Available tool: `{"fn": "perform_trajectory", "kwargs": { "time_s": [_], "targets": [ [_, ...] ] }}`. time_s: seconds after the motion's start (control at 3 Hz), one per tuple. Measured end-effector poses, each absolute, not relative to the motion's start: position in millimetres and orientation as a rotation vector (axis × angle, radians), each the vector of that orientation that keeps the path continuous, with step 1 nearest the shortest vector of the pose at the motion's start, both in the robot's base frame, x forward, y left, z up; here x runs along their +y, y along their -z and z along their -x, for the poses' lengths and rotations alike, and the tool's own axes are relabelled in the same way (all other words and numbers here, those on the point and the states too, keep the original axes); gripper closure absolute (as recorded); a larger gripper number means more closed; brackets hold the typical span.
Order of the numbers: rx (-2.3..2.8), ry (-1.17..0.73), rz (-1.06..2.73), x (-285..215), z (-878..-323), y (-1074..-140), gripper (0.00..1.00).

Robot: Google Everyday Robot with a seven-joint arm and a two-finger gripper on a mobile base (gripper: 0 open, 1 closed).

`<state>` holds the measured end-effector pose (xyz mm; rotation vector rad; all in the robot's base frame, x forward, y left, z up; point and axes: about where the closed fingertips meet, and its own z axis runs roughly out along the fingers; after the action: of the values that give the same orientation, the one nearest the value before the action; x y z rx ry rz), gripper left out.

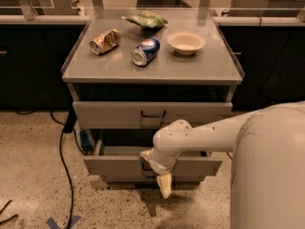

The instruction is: Open middle drawer

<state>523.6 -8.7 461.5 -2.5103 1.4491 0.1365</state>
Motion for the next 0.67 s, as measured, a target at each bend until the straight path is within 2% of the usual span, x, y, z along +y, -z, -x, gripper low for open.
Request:
{"fn": "perform_trajectory", "kwargs": {
  "time_s": [0.67],
  "targets": [
    [1.475,-0.042,2.521,-30,-508,-522,0.00]
  ]
}}
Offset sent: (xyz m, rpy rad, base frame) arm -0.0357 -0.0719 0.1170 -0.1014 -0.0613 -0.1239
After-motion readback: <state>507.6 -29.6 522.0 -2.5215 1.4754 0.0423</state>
